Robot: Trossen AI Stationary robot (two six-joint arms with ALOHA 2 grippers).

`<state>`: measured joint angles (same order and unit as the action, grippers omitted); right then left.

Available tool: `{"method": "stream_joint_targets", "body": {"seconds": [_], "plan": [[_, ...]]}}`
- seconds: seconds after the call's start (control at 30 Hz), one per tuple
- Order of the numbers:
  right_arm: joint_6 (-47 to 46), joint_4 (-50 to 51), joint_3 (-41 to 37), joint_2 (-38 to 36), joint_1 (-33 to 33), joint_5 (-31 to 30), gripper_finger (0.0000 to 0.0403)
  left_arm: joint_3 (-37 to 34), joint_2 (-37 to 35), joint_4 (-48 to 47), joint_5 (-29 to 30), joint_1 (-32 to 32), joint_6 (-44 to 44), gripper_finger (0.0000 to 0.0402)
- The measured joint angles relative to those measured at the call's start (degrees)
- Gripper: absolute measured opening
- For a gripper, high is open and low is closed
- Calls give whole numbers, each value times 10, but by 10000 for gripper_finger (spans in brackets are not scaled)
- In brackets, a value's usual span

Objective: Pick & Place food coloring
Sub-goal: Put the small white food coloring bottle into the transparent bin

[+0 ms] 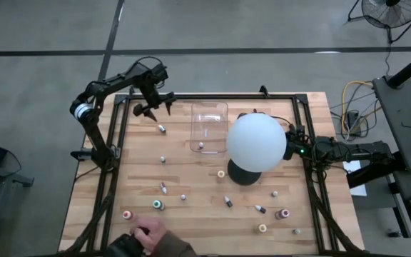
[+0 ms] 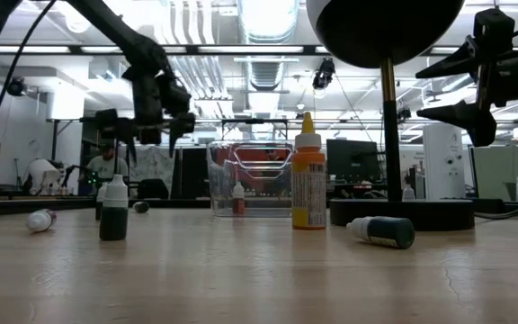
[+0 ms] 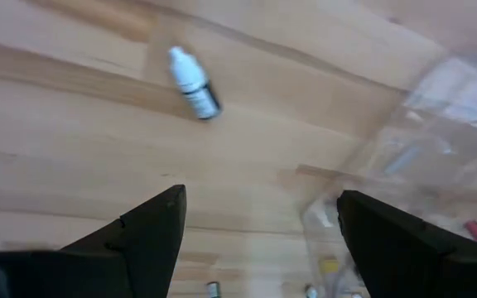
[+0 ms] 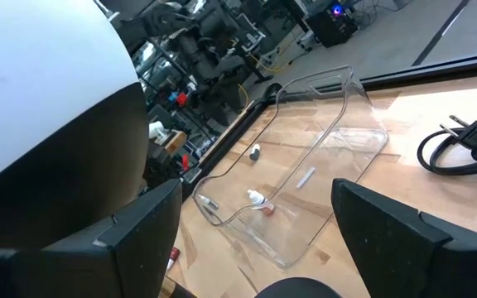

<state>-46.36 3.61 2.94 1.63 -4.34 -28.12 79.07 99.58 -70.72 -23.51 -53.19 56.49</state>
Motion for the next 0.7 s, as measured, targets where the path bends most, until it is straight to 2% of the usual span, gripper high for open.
{"method": "stream_joint_targets", "body": {"seconds": [0.37,0.57,0.7], "plan": [[0,0,0,0,0,0,302,-82,0,48,-41,-34,-16,284],[0,0,0,0,0,0,302,-87,13,69,-50,-43,-22,284],[0,0,0,0,0,0,302,-86,33,80,-94,-48,-25,284]]}}
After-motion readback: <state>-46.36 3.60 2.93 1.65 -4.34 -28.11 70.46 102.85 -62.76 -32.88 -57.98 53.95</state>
